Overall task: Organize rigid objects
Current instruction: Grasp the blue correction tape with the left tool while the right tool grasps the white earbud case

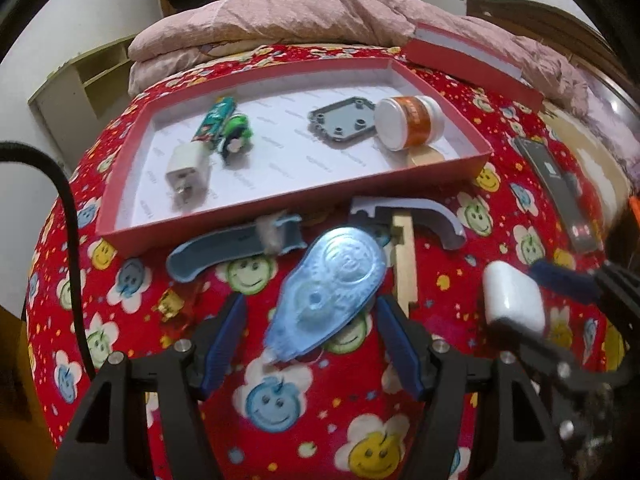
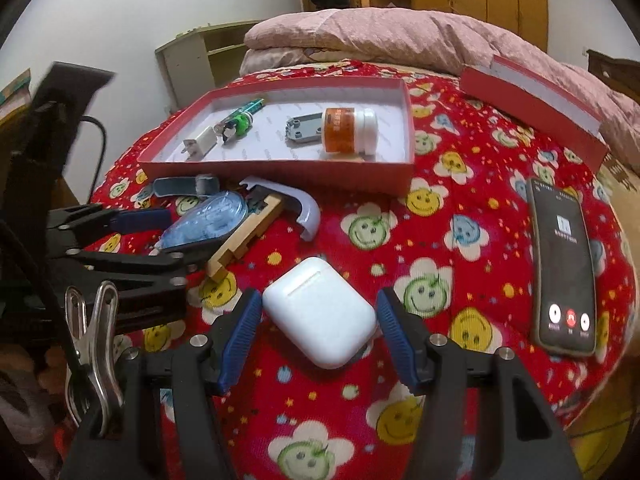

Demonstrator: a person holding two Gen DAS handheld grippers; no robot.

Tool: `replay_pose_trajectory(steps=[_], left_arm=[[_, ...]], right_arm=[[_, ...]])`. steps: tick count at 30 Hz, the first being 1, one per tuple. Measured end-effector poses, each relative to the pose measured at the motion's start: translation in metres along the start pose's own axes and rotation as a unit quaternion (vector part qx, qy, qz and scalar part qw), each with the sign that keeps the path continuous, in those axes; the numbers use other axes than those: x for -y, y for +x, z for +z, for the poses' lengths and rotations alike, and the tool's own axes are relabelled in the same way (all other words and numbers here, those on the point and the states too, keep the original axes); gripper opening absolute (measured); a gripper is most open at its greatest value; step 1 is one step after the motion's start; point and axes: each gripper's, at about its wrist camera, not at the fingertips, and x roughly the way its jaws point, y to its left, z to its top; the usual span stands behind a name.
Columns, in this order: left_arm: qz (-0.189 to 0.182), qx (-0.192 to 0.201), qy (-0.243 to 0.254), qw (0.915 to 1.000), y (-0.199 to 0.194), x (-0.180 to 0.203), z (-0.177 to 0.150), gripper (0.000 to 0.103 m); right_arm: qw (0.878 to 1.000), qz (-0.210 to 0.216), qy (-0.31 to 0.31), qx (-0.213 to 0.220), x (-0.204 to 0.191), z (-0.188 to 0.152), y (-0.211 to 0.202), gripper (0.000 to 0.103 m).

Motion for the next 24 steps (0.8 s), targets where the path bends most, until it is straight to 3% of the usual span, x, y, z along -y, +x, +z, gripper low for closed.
replay_pose_trajectory(steps=[6, 15, 24], left_arm=[[-0.012, 0.019, -0.002, 0.9997, 0.004, 0.002, 0.002, 0.07], [-0.032, 0.028, -0.012, 0.999, -0.003, -0.01, -0.005, 0.06], [-0.016, 0.035, -0.007, 0.9992, -0.003, -0.004, -0.009, 0.058]], right_arm=[[1.0, 0.011, 0.01, 0.003, 0.006, -0.004, 0.0, 0.061], [1.0, 0.02, 0.016, -0.004, 0.008, -0.008, 0.005, 0.062], [1.0, 0.014, 0.01, 0.004, 0.006, -0.012, 0.006, 0.062]])
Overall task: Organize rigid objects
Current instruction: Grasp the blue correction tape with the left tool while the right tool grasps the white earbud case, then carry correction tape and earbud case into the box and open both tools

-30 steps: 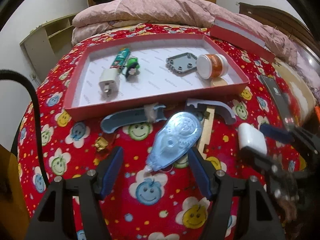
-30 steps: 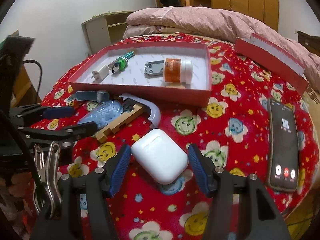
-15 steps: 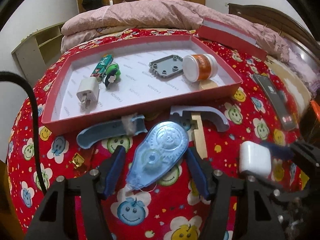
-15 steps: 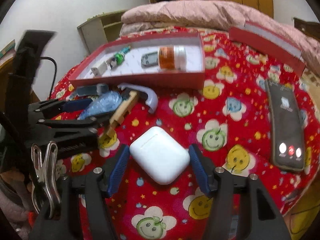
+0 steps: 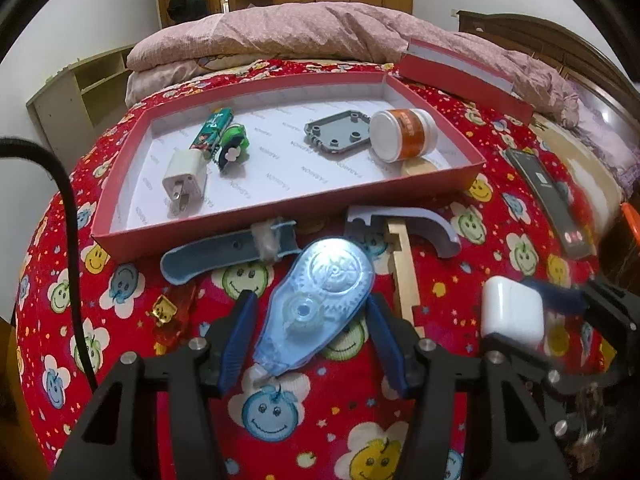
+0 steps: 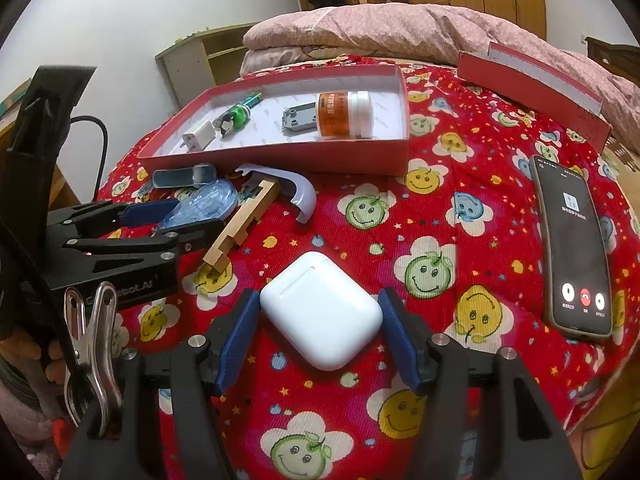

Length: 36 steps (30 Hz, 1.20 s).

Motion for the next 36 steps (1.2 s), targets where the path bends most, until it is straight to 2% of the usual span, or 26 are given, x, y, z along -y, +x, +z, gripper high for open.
replay_pose_trajectory(steps=[3, 5, 12, 16, 17, 28, 36], left_arm=[[-0.008, 0.003, 0.005, 1.0, -0.003, 0.003, -0.002, 0.044], [-0.009, 0.002, 0.007, 0.9999, -0.004, 0.005, -0.003, 0.042], [-0.036, 0.0, -0.014, 0.9993, -0.019, -0.006, -0.011, 0.042], [-0.035, 0.014, -0.021, 0.9991, -0.033, -0.013, -0.013, 0.042], [-0.036, 0.016, -0.024, 0.999, -0.036, -0.015, -0.013, 0.042], [-0.03, 0.032, -0.052, 0.9977, -0.058, -0.034, -0.013, 0.042], [-0.023, 0.039, -0.077, 0.996, -0.067, -0.053, -0.011, 0.042]], right_arm=[[1.0, -0.004, -0.003, 0.003, -0.001, -0.002, 0.0, 0.063], [1.0, -0.006, -0.003, 0.004, -0.002, -0.003, -0.001, 0.063], [1.0, -0.014, -0.005, 0.002, -0.004, -0.007, -0.004, 0.062], [1.0, -0.026, 0.0, 0.007, -0.005, -0.01, -0.006, 0.048], [1.0, -0.023, 0.005, 0.008, -0.004, -0.01, -0.007, 0.047], [0.999, -0.022, 0.017, 0.025, -0.01, -0.01, -0.016, 0.046], [0.999, -0.006, 0.024, 0.043, -0.015, -0.005, -0.025, 0.046]])
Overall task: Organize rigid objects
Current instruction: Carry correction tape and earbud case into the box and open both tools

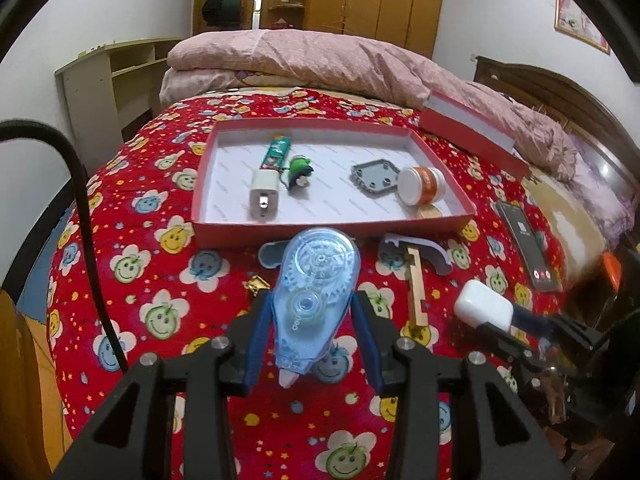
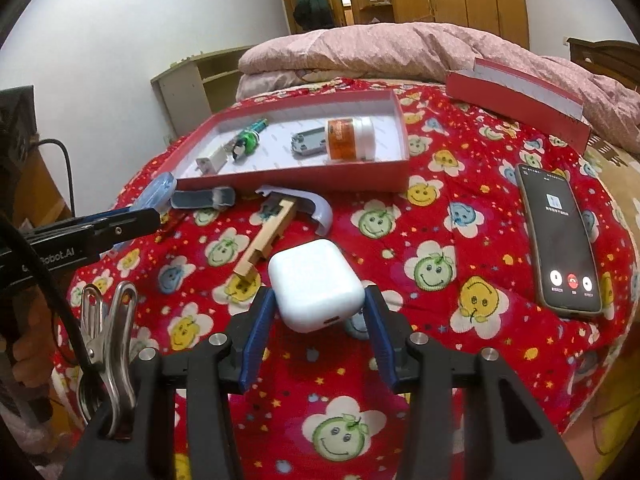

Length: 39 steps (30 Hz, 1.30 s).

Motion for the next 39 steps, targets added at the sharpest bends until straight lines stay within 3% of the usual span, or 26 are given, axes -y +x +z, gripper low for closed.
replay_pose_trajectory(steps=[14, 28, 39], left_arm=[[0.013, 0.004, 0.004, 0.9999, 0.01, 0.0, 0.024, 0.042], [0.014, -0.008, 0.024, 0.9996, 0.056, 0.012, 0.062, 0.042], [0.015, -0.03, 0.02, 0.9992, 0.089, 0.011, 0.068, 0.042]], right_arm=[[1.0, 0.02, 0.018, 0.012, 0.004, 0.005, -0.002, 0.046], [0.999, 0.029, 0.021, 0.018, 0.01, 0.013, -0.001, 0.046], [0.999, 0.028, 0.016, 0.028, 0.011, 0.028, 0.002, 0.046]])
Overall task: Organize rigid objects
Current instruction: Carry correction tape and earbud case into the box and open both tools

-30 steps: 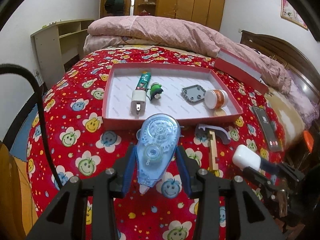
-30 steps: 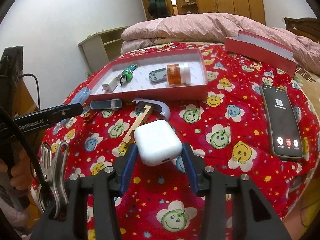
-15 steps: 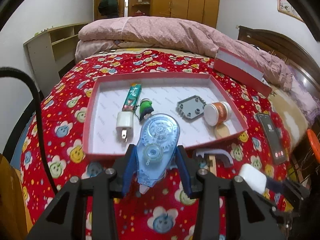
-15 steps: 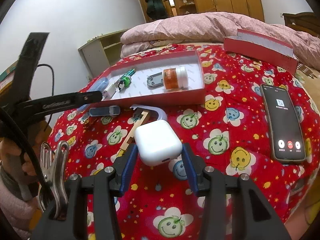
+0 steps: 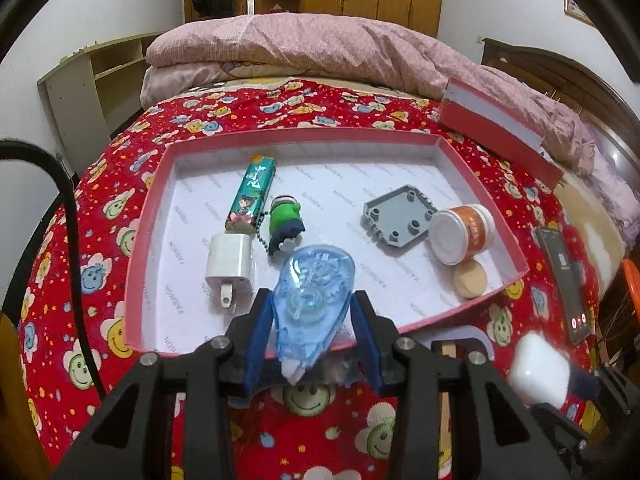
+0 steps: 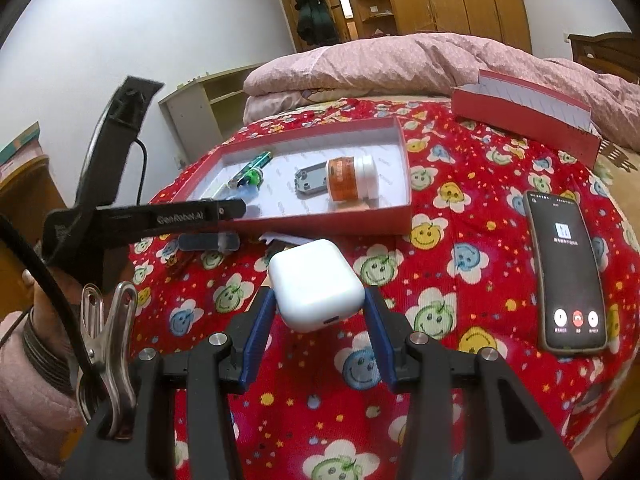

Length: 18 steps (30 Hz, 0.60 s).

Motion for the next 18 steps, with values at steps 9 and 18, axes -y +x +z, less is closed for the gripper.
replay_pose_trajectory(steps=[9, 18], left_arm=[[0.008, 0.0, 0.002, 1.0, 0.009, -0.001, 0.003, 0.042], [0.006, -0.003, 0.001, 1.0, 0.013, -0.001, 0.004, 0.041]], right_arm=[[1.0, 0.001, -0.001, 0.013, 0.004, 0.016, 0.005, 0.046], [0.999, -0.009, -0.017, 0.039, 0.007, 0.048, 0.009, 0.046]])
